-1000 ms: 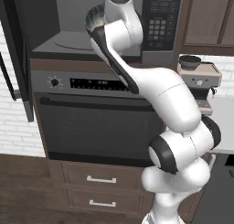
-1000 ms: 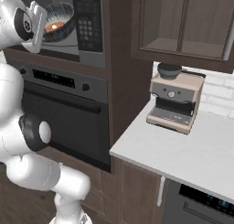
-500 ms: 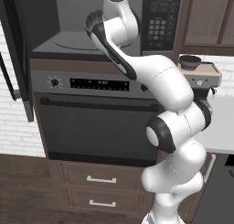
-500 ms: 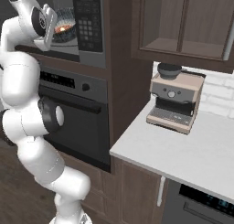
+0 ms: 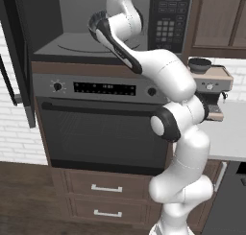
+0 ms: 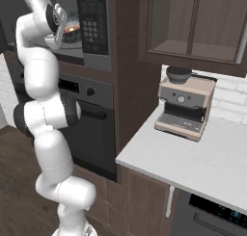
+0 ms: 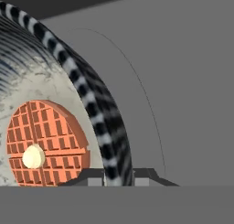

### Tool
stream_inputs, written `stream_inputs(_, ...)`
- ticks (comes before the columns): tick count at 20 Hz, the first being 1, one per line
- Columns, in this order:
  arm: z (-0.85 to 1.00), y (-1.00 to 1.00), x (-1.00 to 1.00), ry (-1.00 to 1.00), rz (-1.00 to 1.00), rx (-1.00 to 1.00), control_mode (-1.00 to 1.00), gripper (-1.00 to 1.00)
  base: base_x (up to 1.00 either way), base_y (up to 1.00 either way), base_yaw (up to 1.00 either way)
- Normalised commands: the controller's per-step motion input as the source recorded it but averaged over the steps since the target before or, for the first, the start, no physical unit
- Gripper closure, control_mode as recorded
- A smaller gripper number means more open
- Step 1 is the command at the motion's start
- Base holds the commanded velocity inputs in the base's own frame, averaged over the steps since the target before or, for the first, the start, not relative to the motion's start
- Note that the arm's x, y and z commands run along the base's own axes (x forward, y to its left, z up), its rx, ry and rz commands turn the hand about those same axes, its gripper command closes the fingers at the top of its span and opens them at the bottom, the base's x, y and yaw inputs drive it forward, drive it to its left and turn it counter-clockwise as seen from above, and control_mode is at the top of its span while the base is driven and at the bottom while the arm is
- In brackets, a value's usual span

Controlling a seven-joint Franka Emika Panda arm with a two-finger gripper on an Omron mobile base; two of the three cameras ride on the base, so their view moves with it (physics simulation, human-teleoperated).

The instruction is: Open the microwave, place the bowl with waffle inside the microwave, then close the microwave door and turn it on.

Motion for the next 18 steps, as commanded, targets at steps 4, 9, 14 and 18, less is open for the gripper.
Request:
stream_inputs(4, -0.46, 0.07, 0.22, 0.0, 0.0, 0.0, -1.0, 1.0, 0.0, 0.0, 0.0)
stream_inputs(9, -0.59, 0.04, 0.0, -0.01, 0.0, 0.0, -1.0, -1.0, 0.0, 0.0, 0.0)
stream_inputs(14, -0.71, 0.0, 0.0, -0.08, 0.0, 0.0, -1.0, -1.0, 0.0, 0.0, 0.0)
stream_inputs(18, -0.44, 0.0, 0.0, -0.15, 0.0, 0.0, -1.0, -1.0, 0.0, 0.0, 0.0)
